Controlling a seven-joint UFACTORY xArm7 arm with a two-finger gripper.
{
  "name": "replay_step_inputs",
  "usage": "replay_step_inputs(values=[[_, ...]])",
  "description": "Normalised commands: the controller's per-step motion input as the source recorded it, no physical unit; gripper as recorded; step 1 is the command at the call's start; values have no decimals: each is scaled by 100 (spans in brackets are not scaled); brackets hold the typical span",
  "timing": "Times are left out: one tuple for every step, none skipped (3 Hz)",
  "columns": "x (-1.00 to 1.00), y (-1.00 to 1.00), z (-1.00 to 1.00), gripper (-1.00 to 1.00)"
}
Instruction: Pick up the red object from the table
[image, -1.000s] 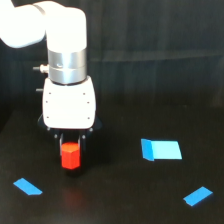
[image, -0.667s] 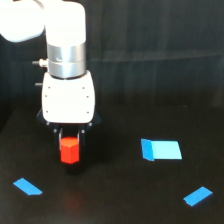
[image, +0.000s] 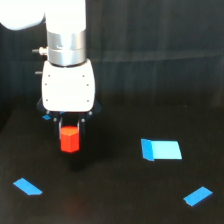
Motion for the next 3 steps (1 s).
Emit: replay_step_inputs(values=[[-7,-1,62,-100],[-7,8,43,-100],[-8,5,41,-96]])
